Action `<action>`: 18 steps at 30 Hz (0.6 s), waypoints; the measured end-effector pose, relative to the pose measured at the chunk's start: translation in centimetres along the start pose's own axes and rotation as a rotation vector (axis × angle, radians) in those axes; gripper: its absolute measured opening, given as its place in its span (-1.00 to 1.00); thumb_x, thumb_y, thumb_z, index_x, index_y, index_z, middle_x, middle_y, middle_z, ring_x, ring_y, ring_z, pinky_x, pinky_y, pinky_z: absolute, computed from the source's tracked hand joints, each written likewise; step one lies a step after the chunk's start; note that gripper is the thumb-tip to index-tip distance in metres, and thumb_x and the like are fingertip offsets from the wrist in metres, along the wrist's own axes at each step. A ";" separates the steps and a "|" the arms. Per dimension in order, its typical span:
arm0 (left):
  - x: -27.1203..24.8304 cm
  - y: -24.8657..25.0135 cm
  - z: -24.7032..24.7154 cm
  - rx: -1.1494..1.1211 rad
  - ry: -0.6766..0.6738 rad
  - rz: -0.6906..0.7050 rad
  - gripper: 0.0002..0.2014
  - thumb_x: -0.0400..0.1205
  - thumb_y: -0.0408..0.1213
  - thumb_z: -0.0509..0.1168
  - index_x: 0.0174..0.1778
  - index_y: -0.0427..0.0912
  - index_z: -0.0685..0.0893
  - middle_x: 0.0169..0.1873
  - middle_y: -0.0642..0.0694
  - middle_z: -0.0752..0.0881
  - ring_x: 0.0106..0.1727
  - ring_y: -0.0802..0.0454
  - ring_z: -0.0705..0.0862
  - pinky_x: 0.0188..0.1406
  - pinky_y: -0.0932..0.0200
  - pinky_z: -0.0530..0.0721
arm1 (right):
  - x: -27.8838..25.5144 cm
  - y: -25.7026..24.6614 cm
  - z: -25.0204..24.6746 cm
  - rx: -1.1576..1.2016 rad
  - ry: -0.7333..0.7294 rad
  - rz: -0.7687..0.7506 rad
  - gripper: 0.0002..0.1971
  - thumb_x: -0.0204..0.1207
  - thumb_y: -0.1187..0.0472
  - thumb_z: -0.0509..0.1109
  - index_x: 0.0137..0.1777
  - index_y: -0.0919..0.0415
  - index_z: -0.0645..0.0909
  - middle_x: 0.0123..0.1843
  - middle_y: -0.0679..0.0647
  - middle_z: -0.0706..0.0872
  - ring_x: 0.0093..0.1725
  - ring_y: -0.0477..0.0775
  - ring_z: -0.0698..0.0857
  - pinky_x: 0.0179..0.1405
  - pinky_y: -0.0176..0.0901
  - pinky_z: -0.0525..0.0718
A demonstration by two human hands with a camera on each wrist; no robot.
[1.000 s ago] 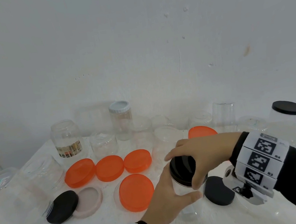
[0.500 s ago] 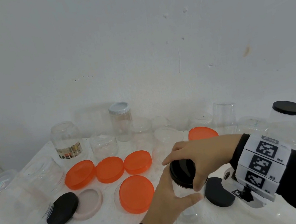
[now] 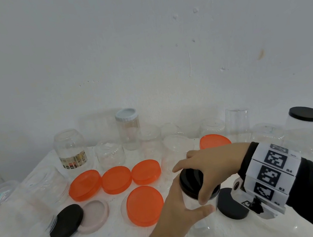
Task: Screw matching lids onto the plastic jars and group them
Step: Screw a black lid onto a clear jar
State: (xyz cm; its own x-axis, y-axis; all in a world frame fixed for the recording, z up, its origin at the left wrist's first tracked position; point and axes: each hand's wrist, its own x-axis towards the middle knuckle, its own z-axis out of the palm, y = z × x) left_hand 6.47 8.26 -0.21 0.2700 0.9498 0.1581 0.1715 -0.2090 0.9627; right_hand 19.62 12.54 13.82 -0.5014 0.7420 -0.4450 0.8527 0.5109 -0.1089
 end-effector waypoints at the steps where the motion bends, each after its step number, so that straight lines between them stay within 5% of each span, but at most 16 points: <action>1: 0.0 0.0 0.0 0.004 0.002 0.000 -0.19 0.30 0.07 0.58 0.41 0.37 0.28 0.30 0.45 0.51 0.37 0.50 0.44 0.22 0.59 0.43 | -0.2 0.0 -0.1 0.005 -0.019 -0.034 -0.17 0.33 -0.08 0.59 0.55 -0.29 0.24 0.33 -0.13 0.37 0.32 0.02 0.47 0.20 -0.06 0.62; 5: 0.0 0.0 0.1 0.013 -0.002 0.005 -0.18 0.34 0.01 0.59 0.42 0.37 0.25 0.30 0.46 0.50 0.38 0.49 0.42 0.26 0.56 0.43 | -0.2 0.0 0.0 0.022 0.018 -0.117 -0.30 0.33 -0.02 0.60 0.46 -0.23 0.40 0.28 -0.13 0.45 0.28 -0.04 0.48 0.25 -0.03 0.62; 8: 0.0 0.0 0.0 0.007 0.009 0.000 -0.20 0.33 0.00 0.61 0.41 0.33 0.31 0.28 0.39 0.55 0.37 0.42 0.48 0.33 0.39 0.50 | 0.1 0.1 0.4 -0.011 0.045 -0.045 -0.32 0.34 -0.23 0.52 0.45 -0.19 0.40 0.19 -0.13 0.47 0.19 -0.02 0.52 0.10 -0.12 0.61; 12: -0.1 0.1 0.1 0.004 -0.002 0.005 -0.21 0.35 -0.03 0.60 0.42 0.35 0.31 0.29 0.46 0.53 0.37 0.46 0.47 0.22 0.58 0.45 | 0.6 0.0 1.7 -0.128 0.183 0.082 -0.25 0.34 -0.55 0.22 0.35 -0.02 0.43 0.03 -0.03 0.49 0.00 0.05 0.56 -0.21 -0.16 0.50; 15: -0.1 0.1 0.0 0.007 0.003 0.002 -0.22 0.36 -0.03 0.60 0.40 0.38 0.31 0.28 0.48 0.53 0.36 0.47 0.47 0.16 0.62 0.44 | 0.3 0.5 1.5 -0.020 0.134 0.075 -0.21 0.33 -0.49 0.30 0.50 -0.11 0.32 0.16 -0.07 0.47 0.13 0.03 0.56 0.00 -0.13 0.58; 18: 0.0 0.1 0.0 0.020 0.017 0.009 -0.24 0.36 -0.01 0.60 0.39 0.37 0.31 0.24 0.49 0.54 0.34 0.48 0.47 0.15 0.64 0.42 | -0.3 1.1 0.8 0.069 0.004 -0.020 -0.12 0.33 -0.21 0.53 0.59 -0.30 0.13 0.35 -0.18 0.36 0.34 -0.04 0.45 0.31 -0.04 0.55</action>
State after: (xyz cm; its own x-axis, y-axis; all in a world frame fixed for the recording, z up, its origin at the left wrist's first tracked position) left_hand 6.48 8.26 -0.15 0.2556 0.9516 0.1705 0.1881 -0.2219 0.9567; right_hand 20.86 12.56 13.10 -0.5188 0.7336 -0.4389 0.8506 0.4944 -0.1789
